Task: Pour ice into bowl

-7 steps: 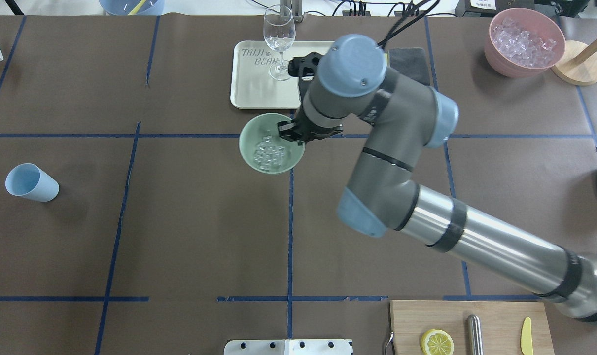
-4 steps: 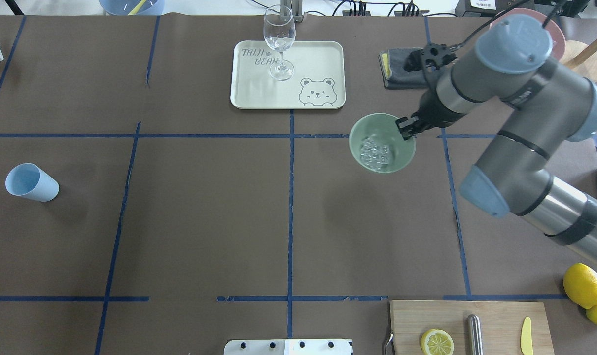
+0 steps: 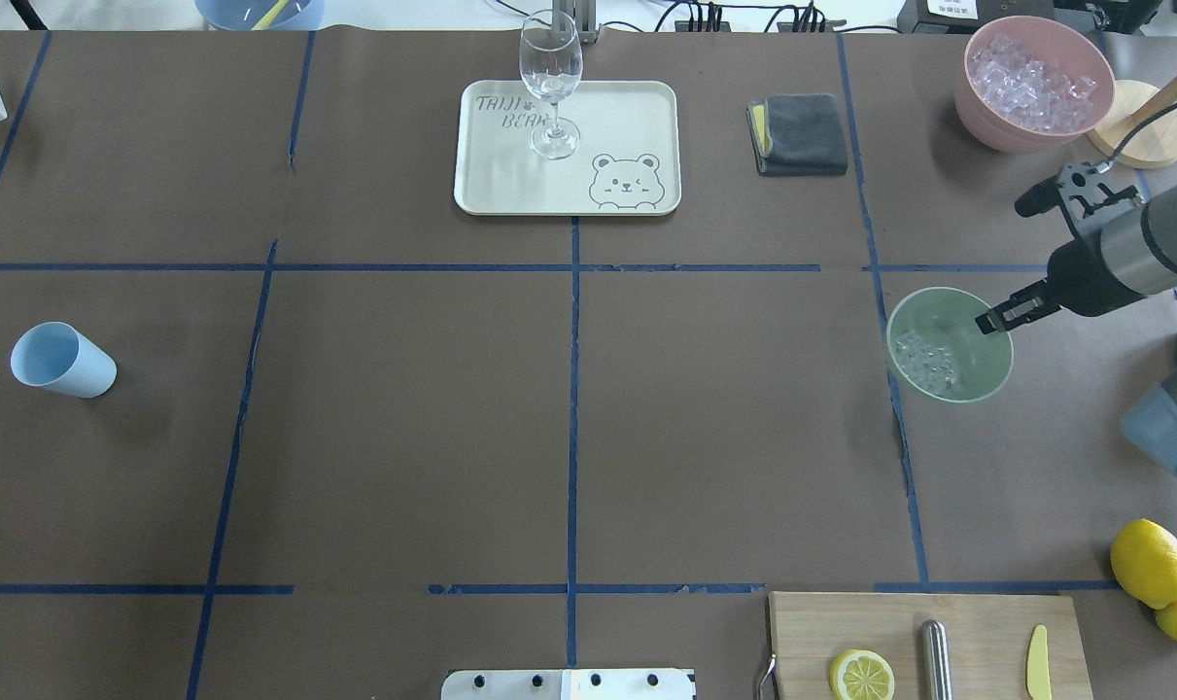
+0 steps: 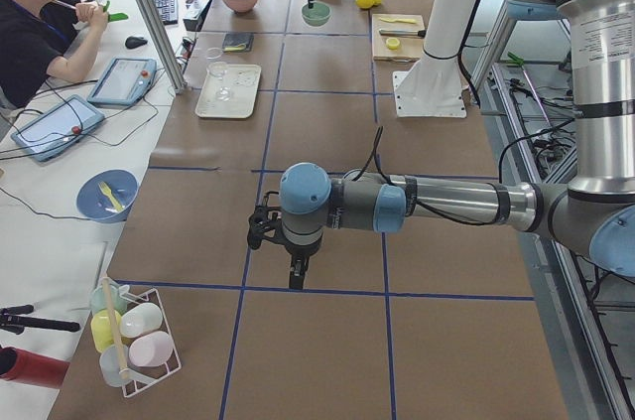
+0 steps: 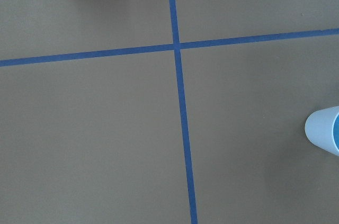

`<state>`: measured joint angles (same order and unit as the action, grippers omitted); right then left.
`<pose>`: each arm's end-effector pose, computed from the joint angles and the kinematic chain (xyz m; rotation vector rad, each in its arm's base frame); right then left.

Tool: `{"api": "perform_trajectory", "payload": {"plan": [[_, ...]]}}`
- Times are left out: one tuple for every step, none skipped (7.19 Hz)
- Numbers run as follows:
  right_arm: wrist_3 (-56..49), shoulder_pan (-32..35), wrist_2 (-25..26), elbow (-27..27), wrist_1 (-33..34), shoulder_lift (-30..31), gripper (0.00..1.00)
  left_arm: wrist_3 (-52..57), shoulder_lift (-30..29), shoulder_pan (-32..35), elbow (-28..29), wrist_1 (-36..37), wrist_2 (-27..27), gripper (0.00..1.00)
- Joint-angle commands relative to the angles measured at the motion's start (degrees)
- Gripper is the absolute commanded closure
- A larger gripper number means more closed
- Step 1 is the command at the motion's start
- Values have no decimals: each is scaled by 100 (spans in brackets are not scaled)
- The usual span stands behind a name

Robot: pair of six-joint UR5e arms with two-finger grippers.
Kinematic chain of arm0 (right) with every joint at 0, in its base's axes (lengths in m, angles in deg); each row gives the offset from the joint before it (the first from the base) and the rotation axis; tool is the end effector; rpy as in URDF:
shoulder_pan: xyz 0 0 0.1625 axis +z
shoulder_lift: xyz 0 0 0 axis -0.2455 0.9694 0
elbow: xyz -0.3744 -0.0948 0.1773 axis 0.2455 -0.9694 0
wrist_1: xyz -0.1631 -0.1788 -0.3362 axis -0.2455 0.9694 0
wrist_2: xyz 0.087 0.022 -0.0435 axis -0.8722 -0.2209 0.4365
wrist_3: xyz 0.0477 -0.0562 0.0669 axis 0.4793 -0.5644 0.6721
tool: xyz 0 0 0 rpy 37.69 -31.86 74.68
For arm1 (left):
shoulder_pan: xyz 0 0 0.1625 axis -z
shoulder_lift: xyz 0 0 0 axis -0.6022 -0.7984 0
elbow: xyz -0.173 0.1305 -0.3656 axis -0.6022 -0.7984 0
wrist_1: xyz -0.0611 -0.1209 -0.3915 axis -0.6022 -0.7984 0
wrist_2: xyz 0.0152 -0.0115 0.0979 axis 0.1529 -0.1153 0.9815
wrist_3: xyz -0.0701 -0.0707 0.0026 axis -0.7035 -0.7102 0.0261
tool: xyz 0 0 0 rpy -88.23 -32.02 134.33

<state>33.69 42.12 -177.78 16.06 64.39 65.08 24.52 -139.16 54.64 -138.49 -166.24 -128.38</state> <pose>-0.2266 -0.4665 0.5127 0.2704 -0.9125 -0.3797 -0.0736 -0.4194 0.6126 0.1171 0.8021 0.0638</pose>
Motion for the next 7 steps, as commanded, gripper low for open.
{"api": "perform_trajectory", "payload": {"plan": [[-111, 71, -89, -590, -589, 238, 100, 0, 9, 0, 1, 0, 0, 0], [-103, 89, -89, -959, -1036, 238, 100, 0, 9, 0, 1, 0, 0, 0], [-68, 80, -89, -1145, -1258, 229, 100, 0, 9, 0, 1, 0, 0, 0], [-59, 124, -159, -1138, -1269, 203, 93, 0, 9, 0, 1, 0, 0, 0], [-67, 246, -247, -1104, -1286, 159, 1, 0, 17, 0, 1, 0, 0, 0], [-76, 578, -421, -1060, -1269, 141, 0, 9, 18, 0, 1, 0, 0, 0], [-120, 990, -528, -1042, -1225, 150, 0, 9, 26, 0, 9, 0, 0, 0]]}}
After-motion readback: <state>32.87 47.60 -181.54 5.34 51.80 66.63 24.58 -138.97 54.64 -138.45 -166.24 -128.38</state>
